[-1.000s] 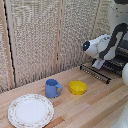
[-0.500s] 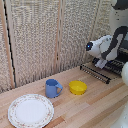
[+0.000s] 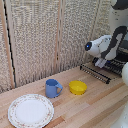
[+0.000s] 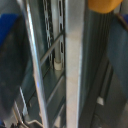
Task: Kindly employ your clamp to softly take hold of the bread. Delicately rest it on the oven pan, verifying that it is even on the surface. Using your clamp and attentiveness, smoothly glide the pan into the oven and along the appropriate brackets, securing it in position.
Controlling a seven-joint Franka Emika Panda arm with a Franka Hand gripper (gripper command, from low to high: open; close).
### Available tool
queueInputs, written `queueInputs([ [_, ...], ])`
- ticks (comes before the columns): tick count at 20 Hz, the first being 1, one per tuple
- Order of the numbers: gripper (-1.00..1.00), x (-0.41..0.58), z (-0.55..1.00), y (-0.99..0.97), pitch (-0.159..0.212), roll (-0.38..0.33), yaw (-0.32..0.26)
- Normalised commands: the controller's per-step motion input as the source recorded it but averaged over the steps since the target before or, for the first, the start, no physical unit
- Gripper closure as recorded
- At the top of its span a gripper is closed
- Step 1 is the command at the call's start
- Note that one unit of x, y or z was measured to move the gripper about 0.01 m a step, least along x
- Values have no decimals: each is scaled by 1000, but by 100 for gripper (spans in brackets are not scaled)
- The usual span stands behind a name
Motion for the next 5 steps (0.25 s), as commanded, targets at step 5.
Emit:
queueInputs([
  [5,-100,159,143,506,61,0,-61],
])
